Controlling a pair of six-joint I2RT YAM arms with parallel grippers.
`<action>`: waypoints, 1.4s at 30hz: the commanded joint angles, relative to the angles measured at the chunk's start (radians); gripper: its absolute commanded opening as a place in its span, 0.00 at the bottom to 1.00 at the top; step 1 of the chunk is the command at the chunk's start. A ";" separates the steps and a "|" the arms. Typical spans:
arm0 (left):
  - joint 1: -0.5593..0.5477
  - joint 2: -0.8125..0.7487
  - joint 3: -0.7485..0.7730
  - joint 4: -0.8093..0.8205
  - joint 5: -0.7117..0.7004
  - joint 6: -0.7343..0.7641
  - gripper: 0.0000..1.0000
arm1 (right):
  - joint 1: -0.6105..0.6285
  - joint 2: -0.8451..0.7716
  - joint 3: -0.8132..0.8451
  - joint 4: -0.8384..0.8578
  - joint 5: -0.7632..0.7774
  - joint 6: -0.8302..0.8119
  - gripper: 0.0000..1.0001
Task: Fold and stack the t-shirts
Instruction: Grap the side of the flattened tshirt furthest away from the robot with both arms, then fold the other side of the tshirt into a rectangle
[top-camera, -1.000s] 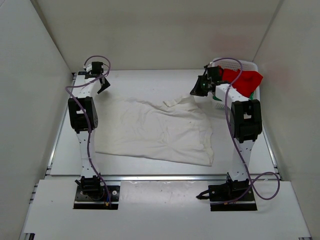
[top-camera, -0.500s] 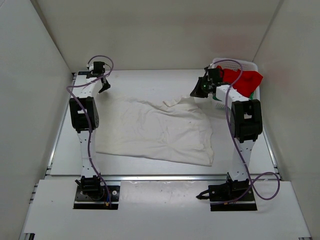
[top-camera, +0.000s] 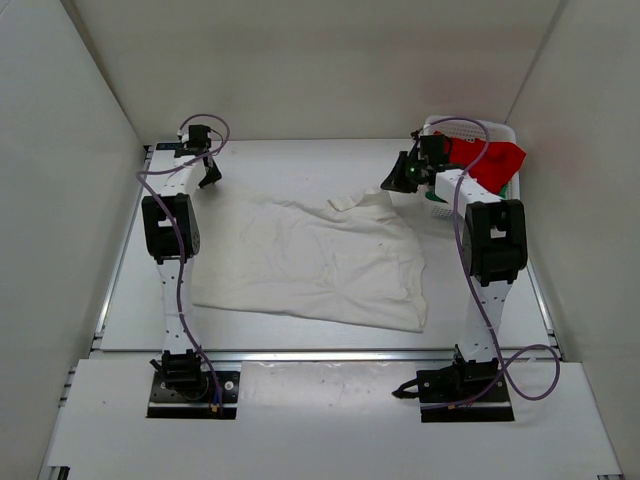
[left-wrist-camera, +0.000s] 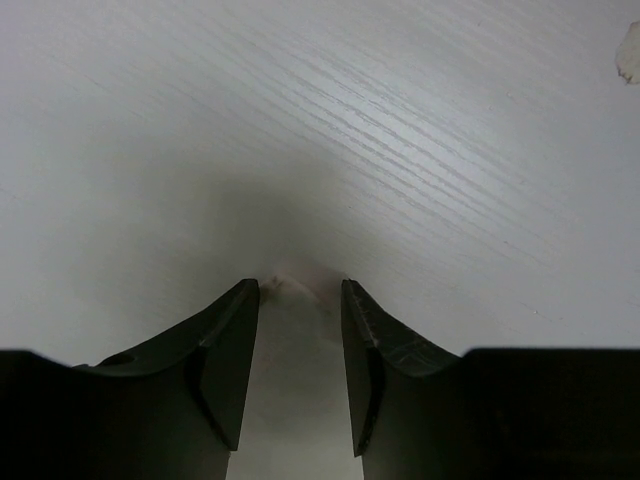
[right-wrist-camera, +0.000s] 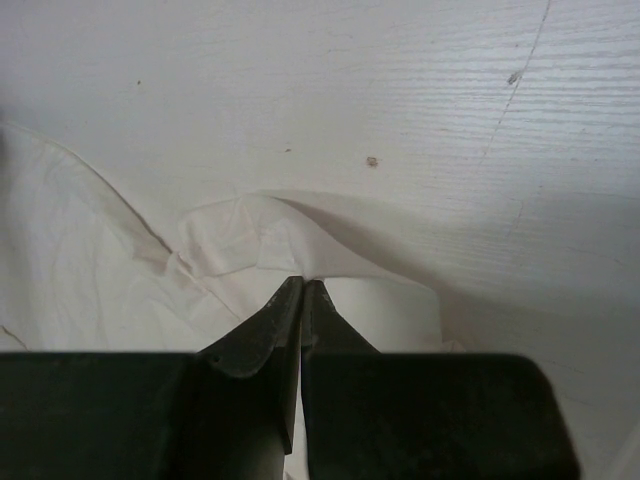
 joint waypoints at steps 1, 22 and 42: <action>0.019 0.027 0.025 -0.038 0.035 0.007 0.48 | 0.011 -0.039 -0.004 0.033 -0.025 -0.005 0.00; -0.006 -0.358 -0.277 0.059 0.130 -0.017 0.00 | 0.007 -0.378 -0.323 0.004 -0.037 0.001 0.00; 0.102 -1.100 -1.095 0.248 0.198 -0.081 0.00 | 0.127 -1.111 -0.751 -0.225 -0.074 0.037 0.00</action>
